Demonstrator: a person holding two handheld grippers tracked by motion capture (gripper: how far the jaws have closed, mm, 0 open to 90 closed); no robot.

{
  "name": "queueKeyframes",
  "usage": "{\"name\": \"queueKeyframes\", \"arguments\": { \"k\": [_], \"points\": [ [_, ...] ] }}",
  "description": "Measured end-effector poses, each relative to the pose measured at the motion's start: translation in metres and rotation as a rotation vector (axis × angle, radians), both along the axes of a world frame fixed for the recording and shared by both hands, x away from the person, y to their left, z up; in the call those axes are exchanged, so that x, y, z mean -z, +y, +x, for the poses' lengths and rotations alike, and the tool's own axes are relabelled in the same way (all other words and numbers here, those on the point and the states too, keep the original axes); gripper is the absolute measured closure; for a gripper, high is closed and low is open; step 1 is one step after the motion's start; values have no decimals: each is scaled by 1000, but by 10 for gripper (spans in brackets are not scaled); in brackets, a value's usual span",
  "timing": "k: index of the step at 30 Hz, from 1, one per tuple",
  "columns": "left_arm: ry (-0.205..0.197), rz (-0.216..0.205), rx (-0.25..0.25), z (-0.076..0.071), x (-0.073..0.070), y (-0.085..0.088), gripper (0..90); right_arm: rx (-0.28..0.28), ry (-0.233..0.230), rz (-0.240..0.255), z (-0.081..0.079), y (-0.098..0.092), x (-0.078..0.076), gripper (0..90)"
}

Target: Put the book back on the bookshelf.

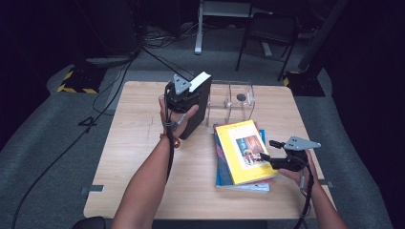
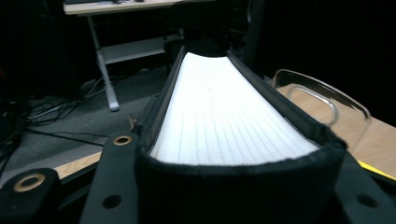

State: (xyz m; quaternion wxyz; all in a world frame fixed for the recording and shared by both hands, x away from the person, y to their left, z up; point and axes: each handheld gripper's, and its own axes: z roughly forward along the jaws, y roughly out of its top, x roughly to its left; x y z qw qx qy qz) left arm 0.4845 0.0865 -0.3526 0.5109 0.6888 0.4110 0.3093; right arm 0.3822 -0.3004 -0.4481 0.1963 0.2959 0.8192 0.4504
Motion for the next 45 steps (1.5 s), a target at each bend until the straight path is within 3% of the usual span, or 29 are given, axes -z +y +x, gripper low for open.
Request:
{"name": "queueKeyframes", "arguments": {
  "k": [8, 22, 27, 35, 40, 45],
  "points": [
    [-24, -28, -64, 13, -3, -8, 524, -15, 5, -9, 0, 3, 2, 338],
    [-10, -91, -168, 36, -1, -12, 523, -30, 8, -15, 0, 4, 3, 339],
    [-47, -92, -181, 40, 1, -20, 523, -34, 7, -12, -1, 4, 3, 341],
    [-67, -75, -194, 55, 3, -24, 523, -44, 0, -3, -1, 4, 3, 342],
    [-49, -87, -195, 67, 14, -23, 522, -48, 0, -5, -2, 4, 2, 345],
    [-52, -100, -199, 70, 24, -24, 521, -50, -6, 0, -2, 3, 1, 348]
  ]
}}
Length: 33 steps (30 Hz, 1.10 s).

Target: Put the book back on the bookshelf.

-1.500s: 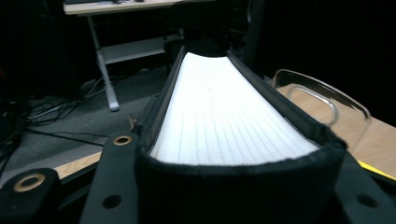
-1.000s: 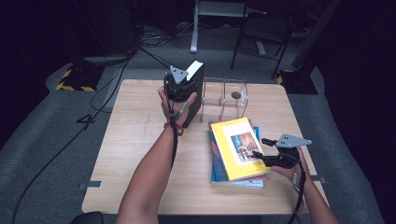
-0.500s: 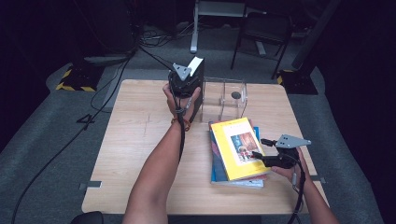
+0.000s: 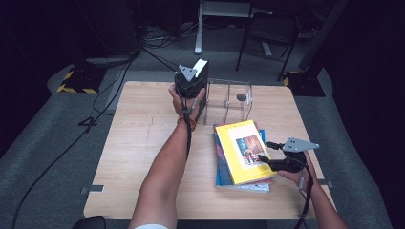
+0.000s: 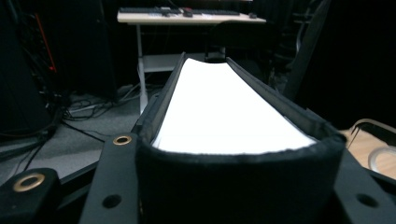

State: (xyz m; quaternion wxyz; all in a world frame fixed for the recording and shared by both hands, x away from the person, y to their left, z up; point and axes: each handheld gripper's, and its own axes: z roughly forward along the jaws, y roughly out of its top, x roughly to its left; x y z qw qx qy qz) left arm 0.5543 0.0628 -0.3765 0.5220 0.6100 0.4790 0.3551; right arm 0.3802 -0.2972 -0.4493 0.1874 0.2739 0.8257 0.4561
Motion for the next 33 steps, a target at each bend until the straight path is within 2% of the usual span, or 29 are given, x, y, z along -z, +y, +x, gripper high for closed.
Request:
{"name": "queueKeyframes", "arguments": {
  "k": [4, 12, 19, 29, 33],
  "points": [
    [5, 6, 7, -1, 0, 0, 519, -3, -2, 1, 0, 0, 0, 350],
    [12, -9, 9, -5, 5, 9, 517, -14, -1, -10, -1, 2, 0, 351],
    [30, -22, 20, -6, 12, 22, 513, -12, 0, -12, -1, 2, 0, 352],
    [37, 7, 38, -6, 10, 22, 503, -16, 2, -20, -1, 2, 0, 353],
    [28, 37, 52, -7, 10, 20, 485, -16, 3, -21, -1, 2, 0, 355]
  ]
}}
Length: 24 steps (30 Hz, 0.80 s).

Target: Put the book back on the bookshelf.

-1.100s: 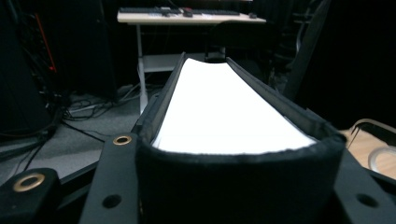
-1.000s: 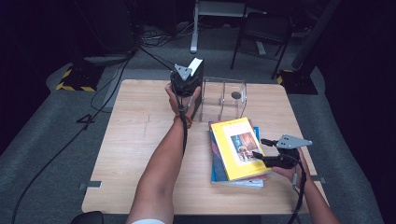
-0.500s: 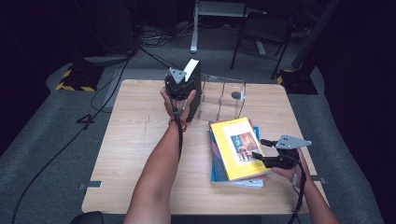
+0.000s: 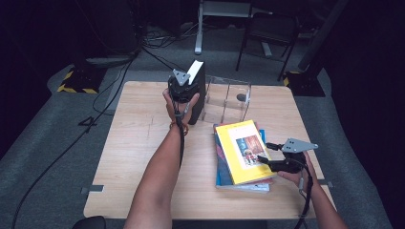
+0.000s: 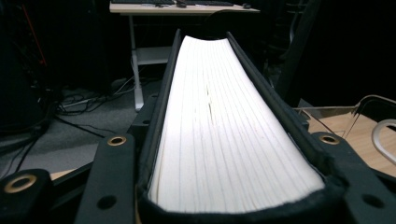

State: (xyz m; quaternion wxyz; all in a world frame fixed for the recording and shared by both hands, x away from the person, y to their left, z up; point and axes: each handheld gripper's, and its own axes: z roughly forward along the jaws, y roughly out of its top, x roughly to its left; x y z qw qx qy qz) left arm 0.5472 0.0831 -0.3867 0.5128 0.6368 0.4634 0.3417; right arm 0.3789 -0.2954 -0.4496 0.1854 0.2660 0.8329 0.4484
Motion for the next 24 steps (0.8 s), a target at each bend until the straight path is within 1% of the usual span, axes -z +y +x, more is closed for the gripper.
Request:
{"name": "queueKeyframes", "arguments": {
  "k": [2, 4, 6, 9, 10, 11, 14, 15, 16, 17, 18, 19, 21, 24],
  "points": [
    [-5, 24, 7, -1, 1, 0, 475, -1, 0, 0, 0, 0, 0, 355],
    [-4, 26, 6, -2, 2, 0, 462, -3, -2, -2, 0, 1, 0, 355],
    [-2, 39, 5, -1, 4, 3, 445, -4, 1, -2, 0, 1, 0, 355],
    [5, 39, 26, -1, 7, 7, 426, -6, 2, -4, -1, 2, 0, 355],
    [5, 50, 22, -1, 8, 7, 416, -7, 3, -2, -1, 2, 0, 355],
    [5, 50, 22, -1, 8, 7, 404, -7, 3, -2, -1, 2, 0, 355],
    [6, 66, 30, -2, 9, 7, 404, -7, 4, -5, 0, 2, 1, 355],
    [9, 60, 34, -2, 10, 7, 404, -7, 3, -7, 0, 2, 1, 356],
    [12, 59, 45, -2, 11, 8, 422, -7, 2, -8, 0, 2, 1, 356],
    [13, 72, 41, -3, 12, 7, 438, -8, 0, -7, 0, 2, 0, 356],
    [15, 75, 39, -3, 12, 6, 440, -9, 0, -3, -1, 2, 0, 356],
    [28, 69, 41, -3, 13, 6, 447, -9, 0, -4, -1, 2, 0, 357],
    [41, 62, 42, -4, 13, 6, 452, -9, 2, -3, -1, 2, 0, 356],
    [50, 80, 45, -4, 14, 6, 430, -8, 1, -4, -1, 2, 0, 356]
  ]
}}
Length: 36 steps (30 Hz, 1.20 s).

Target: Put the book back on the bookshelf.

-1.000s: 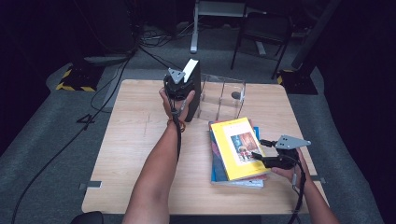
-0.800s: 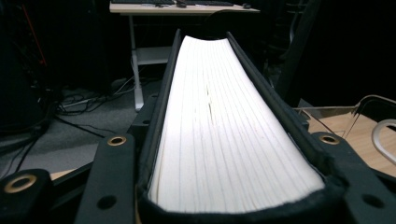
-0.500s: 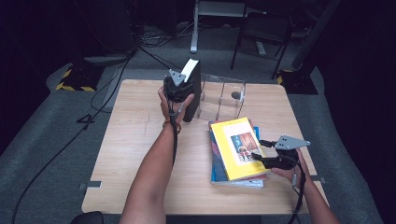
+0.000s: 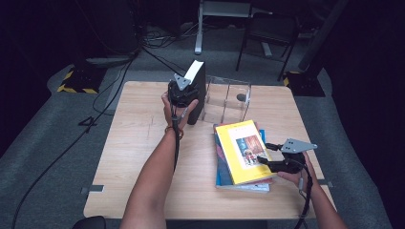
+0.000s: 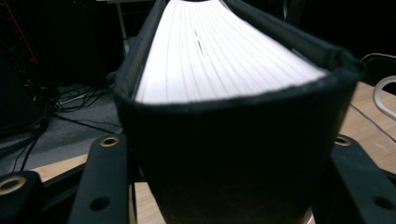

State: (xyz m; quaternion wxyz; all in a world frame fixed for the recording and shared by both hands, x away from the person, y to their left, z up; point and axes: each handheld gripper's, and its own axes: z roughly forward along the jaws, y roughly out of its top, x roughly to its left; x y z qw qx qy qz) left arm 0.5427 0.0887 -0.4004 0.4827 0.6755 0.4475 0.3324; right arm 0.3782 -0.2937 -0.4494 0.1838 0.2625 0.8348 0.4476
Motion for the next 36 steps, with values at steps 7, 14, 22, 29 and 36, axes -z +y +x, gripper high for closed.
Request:
{"name": "queueKeyframes", "arguments": {
  "k": [7, 14, 22, 29, 36],
  "points": [
    [-8, -9, 22, -6, -3, 5, 390, 0, 4, -1, 0, 0, 0, 356],
    [-11, 2, 72, -19, -12, 14, 347, 7, -3, -2, 0, -1, -2, 356],
    [-3, 50, 151, -42, -14, 33, 315, 11, -7, 2, -1, -2, -4, 355],
    [10, 69, 174, -61, -11, 52, 288, 10, -7, 0, -1, -1, -4, 355],
    [31, 103, 206, -76, -4, 62, 279, 10, -4, -3, -1, 0, -4, 355]
  ]
}}
